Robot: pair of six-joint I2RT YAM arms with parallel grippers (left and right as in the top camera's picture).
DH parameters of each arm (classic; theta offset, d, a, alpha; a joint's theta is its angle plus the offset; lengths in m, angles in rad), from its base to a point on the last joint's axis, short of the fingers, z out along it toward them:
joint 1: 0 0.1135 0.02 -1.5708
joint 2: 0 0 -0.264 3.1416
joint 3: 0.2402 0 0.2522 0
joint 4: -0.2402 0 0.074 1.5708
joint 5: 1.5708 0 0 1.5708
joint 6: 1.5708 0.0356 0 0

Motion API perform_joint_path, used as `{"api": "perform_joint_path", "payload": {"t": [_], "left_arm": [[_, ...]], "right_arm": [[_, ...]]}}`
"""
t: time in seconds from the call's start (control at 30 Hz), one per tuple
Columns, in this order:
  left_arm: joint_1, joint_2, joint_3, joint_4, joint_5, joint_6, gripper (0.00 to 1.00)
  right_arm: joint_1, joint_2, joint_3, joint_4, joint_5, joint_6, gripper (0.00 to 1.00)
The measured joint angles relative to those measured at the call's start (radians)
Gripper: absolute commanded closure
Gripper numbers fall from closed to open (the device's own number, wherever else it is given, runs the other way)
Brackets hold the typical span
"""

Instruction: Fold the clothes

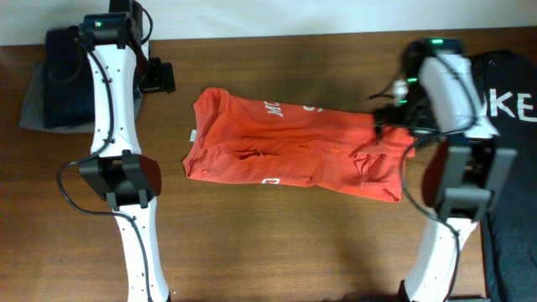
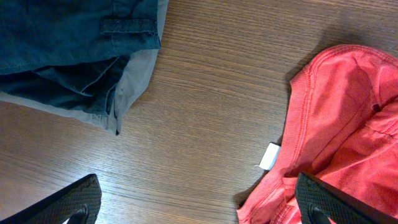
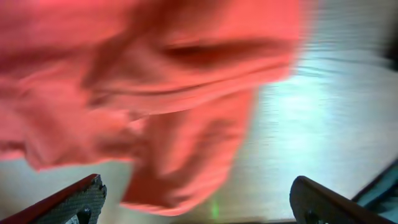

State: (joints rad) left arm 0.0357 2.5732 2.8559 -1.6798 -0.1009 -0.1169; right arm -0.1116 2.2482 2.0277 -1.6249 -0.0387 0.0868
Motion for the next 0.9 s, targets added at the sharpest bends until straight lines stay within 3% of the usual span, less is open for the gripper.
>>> {"api": "perform_joint_path", "payload": {"t": [0.17, 0.33, 0.6, 0.9], "left_arm": [[0.000, 0.000, 0.000, 0.000, 0.000, 0.000, 0.01], [0.000, 0.000, 0.000, 0.000, 0.000, 0.000, 0.01], [0.000, 0.000, 0.000, -0.002, 0.000, 0.000, 0.01], [0.000, 0.000, 0.000, -0.005, 0.000, 0.000, 0.01]], "right_arm": [[-0.169, -0.002, -0.022, 0.055, -0.026, 0.005, 0.00], [-0.289, -0.002, -0.095, 0.126, -0.199, -0.105, 0.02], [-0.316, -0.003, -0.265, 0.299, -0.455, -0.320, 0.00], [-0.318, -0.033, -0.410, 0.452, -0.547, -0.389, 0.01]]}}
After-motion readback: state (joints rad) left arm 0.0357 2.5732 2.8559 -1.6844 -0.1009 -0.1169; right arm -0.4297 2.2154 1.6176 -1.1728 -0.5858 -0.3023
